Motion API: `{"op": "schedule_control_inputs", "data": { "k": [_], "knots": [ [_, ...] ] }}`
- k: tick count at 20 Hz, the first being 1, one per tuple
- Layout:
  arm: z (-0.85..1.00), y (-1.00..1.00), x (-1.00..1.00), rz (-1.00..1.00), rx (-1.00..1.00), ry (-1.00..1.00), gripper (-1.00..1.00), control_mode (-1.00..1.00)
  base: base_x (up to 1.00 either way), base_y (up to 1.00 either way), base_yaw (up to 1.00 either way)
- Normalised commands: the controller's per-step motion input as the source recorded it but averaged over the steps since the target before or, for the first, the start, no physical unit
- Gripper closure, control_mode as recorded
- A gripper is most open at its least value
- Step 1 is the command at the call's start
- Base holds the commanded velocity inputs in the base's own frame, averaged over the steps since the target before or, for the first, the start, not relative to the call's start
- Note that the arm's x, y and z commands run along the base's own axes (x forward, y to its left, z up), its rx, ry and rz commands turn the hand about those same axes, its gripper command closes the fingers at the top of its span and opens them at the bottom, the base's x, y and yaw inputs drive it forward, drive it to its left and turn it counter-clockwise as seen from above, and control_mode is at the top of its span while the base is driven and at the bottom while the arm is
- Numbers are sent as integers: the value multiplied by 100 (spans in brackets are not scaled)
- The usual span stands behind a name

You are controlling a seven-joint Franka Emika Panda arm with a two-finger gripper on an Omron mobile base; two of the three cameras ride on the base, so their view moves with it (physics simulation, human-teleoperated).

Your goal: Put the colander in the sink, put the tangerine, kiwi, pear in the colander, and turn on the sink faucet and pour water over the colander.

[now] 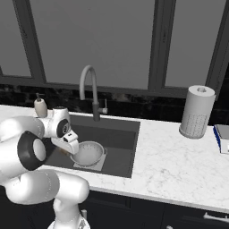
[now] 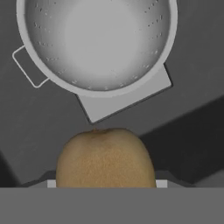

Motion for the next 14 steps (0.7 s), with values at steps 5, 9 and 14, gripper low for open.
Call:
{"op": "schedule_control_inputs", "data": {
  "k": [5,9,14],
  "knots": [
    [-21,0,23,-2,-1,0,100,-100,0,0,0],
    [-19,0,25,0,0,0,100,-100,0,0,0],
    [-19,0,28,0,0,0,100,-100,0,0,0]
  ]
}}
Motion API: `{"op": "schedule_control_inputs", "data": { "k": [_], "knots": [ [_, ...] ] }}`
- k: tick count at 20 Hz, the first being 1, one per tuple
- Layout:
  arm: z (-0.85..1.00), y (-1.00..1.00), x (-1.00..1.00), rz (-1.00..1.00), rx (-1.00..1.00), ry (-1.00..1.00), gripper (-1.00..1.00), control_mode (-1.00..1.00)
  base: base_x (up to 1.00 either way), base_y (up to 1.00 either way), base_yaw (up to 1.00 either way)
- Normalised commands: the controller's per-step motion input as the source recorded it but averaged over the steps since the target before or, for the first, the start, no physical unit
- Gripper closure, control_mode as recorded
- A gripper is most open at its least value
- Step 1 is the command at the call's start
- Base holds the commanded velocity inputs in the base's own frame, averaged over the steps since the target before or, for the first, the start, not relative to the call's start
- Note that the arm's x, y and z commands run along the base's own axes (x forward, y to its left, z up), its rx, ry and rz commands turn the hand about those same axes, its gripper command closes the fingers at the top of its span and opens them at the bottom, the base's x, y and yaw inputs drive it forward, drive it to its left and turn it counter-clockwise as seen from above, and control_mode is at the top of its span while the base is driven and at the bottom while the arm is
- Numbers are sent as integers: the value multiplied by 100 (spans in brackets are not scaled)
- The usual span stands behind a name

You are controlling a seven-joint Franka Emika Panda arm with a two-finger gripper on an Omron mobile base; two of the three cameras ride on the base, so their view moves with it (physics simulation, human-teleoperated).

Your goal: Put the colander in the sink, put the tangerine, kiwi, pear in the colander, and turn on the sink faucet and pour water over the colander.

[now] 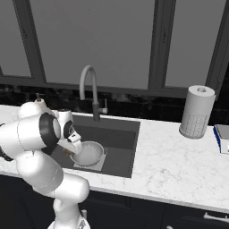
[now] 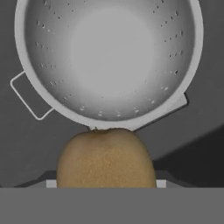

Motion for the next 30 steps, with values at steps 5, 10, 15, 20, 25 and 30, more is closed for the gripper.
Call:
{"op": "schedule_control_inputs", "data": {
  "k": [5,10,15,20,25,30],
  "knots": [
    [-24,-2,34,0,0,1,100,-100,0,0,0],
    [-30,0,42,0,0,0,100,-100,0,0,0],
    [-42,0,36,0,0,1,100,-100,0,0,0],
    [-46,-1,37,0,0,2,100,-100,0,0,0],
    [-32,-1,35,0,0,2,100,-100,0,0,0],
    [-4,-8,9,0,0,0,100,-100,0,0,0]
  ]
}}
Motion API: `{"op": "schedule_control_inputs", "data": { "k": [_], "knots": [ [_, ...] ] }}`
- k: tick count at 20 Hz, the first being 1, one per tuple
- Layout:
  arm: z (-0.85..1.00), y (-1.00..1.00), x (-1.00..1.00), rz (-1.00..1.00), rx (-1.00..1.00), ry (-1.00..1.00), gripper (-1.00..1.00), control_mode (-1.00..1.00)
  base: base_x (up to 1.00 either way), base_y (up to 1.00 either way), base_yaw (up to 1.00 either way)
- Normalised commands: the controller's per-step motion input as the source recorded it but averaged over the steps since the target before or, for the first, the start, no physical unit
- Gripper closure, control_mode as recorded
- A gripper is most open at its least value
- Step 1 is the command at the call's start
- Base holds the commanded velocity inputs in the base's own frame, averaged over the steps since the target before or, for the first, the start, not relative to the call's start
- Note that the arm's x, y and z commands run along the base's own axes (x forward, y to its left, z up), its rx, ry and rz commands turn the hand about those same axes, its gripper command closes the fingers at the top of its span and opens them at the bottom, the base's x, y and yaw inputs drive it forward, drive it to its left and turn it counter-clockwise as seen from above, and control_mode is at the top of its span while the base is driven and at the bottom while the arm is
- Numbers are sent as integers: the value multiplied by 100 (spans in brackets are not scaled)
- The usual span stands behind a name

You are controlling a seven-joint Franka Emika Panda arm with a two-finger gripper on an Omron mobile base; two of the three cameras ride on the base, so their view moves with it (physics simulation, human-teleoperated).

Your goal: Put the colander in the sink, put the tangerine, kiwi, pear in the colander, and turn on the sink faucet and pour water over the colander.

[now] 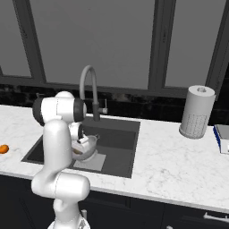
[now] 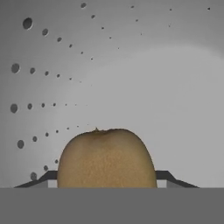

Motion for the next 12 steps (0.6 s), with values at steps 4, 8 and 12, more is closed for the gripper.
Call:
{"op": "schedule_control_inputs", "data": {
  "k": [4,8,12],
  "knots": [
    [0,-25,0,0,0,0,100,-100,0,0,0],
    [0,-15,0,-1,0,0,100,-100,0,0,0],
    [0,0,0,-2,0,0,-100,-100,0,0,0]
  ]
}}
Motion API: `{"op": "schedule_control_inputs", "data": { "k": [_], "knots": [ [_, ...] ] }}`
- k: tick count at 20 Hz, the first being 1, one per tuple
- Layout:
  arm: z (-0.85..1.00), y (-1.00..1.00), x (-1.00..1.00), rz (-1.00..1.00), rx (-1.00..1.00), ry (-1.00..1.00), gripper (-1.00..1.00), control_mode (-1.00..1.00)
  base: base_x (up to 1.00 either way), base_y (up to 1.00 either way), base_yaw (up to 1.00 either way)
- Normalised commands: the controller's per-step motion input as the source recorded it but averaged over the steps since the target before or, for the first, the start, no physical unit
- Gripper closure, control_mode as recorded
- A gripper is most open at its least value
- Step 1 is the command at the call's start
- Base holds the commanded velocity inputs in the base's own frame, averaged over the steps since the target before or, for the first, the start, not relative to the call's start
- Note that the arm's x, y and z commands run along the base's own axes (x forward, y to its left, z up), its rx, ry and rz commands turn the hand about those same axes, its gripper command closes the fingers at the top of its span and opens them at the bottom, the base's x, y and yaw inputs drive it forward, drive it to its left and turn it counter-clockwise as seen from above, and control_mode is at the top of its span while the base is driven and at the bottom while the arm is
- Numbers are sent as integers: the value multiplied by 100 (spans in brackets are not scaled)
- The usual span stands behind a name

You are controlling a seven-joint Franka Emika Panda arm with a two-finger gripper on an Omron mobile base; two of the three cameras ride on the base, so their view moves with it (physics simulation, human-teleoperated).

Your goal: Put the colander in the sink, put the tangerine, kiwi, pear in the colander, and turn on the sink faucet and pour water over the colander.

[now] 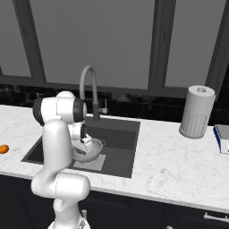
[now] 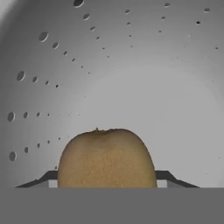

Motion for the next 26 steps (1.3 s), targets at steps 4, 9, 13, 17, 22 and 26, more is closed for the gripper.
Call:
{"op": "schedule_control_inputs", "data": {
  "k": [4,9,13,17,22,26],
  "knots": [
    [0,0,-1,-1,0,0,-100,-100,0,0,0],
    [10,0,-26,-4,0,0,-100,-100,0,0,0],
    [35,0,-35,-7,0,0,-100,-100,0,0,0],
    [53,0,-51,-9,0,0,-100,-100,0,0,0],
    [65,0,-56,-12,0,0,-100,-100,0,0,0],
    [80,1,-45,-8,0,0,-100,-100,0,0,0]
  ]
}}
